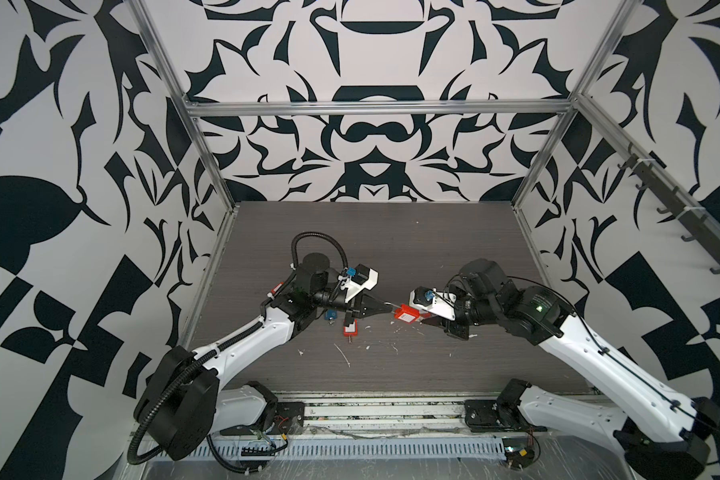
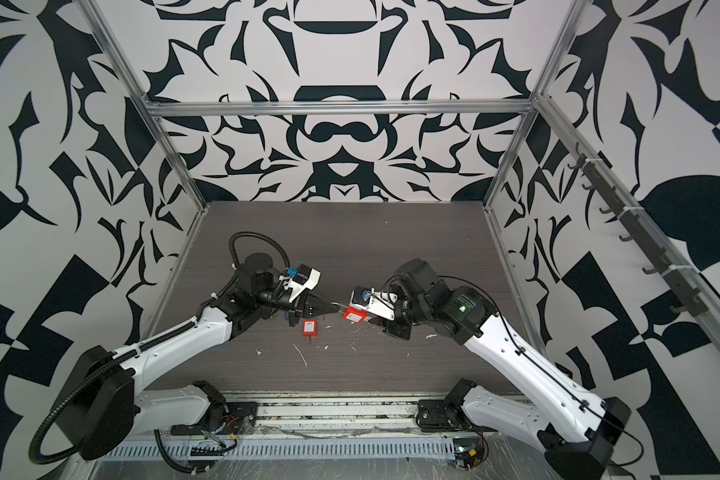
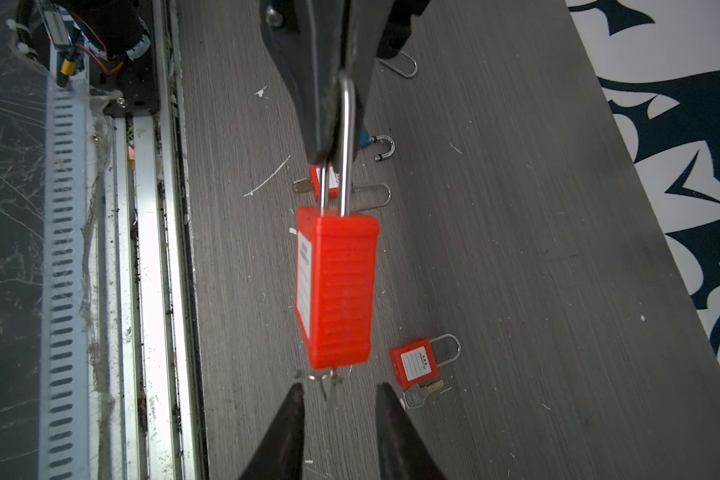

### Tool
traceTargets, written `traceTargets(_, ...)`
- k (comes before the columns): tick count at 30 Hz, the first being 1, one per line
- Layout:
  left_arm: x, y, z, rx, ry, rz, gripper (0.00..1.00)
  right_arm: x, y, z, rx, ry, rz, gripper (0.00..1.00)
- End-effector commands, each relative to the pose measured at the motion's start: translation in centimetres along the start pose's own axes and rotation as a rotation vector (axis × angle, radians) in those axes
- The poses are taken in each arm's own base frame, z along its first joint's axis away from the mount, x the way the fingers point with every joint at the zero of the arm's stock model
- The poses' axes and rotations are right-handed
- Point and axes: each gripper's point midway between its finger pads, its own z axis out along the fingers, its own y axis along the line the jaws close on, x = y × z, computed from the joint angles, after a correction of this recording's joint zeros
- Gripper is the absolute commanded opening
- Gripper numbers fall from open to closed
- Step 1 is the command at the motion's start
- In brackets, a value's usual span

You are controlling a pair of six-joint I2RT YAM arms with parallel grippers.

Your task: Lock with the key

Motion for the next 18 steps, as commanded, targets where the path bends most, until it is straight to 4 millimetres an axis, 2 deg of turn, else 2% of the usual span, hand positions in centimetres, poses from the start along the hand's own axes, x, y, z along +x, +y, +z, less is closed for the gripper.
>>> traceTargets(1, -1.1, -0.6, 0.0, 0.029, -0.009, 0.039, 0.00, -1.7, 0.2, -0.4, -0.030, -0.055, -0.006, 0.29)
traceTargets(7, -1.2, -0.8, 0.0, 0.030, -0.005, 0.046, 0.00, -1.0, 1.3, -0.2, -0.094, -0.026, 0.016, 0.19)
traceTargets(18, -1.1, -0.8, -0.1, 0.033, -0.005, 0.046, 0.00, -0.1, 1.2, 0.7, -0.107, 0.022, 0.029, 0.20)
